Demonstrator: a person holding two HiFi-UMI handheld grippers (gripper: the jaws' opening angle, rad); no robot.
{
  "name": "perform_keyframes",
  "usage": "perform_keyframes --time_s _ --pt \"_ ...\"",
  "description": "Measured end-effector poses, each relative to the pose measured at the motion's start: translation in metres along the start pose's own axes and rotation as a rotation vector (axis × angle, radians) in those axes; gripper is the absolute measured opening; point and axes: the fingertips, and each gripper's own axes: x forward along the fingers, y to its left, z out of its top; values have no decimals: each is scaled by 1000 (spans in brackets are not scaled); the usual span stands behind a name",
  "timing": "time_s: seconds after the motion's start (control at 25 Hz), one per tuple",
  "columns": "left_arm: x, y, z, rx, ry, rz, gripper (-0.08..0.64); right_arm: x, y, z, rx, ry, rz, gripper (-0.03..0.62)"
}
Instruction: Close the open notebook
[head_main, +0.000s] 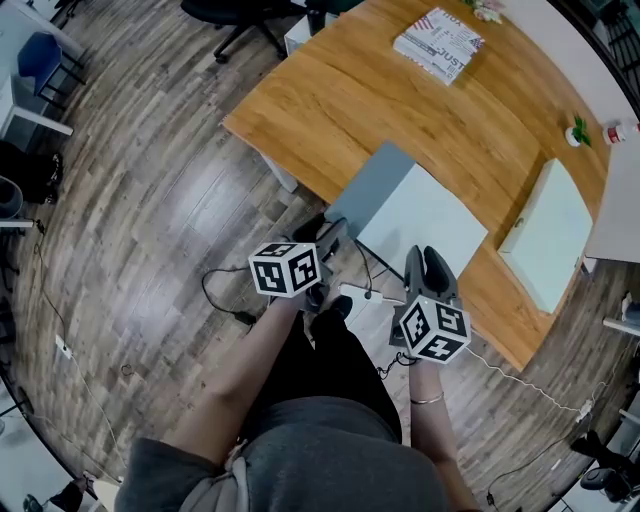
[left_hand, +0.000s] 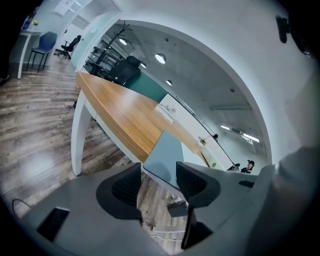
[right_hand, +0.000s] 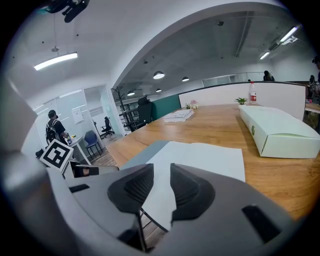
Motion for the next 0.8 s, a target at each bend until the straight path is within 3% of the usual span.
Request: perform_keyframes --time_s 0.2,0.48,0.8 --pt "4 6 -8 -135 -3 -14 215 0 -2 -4 5 16 -1 106" --pt "7 16 -13 -263 -25 -42 213 -4 -2 -9 7 25 0 103" --pt "9 5 -11 -268 -26 -84 137 -10 -6 -9 25 15 -23 95"
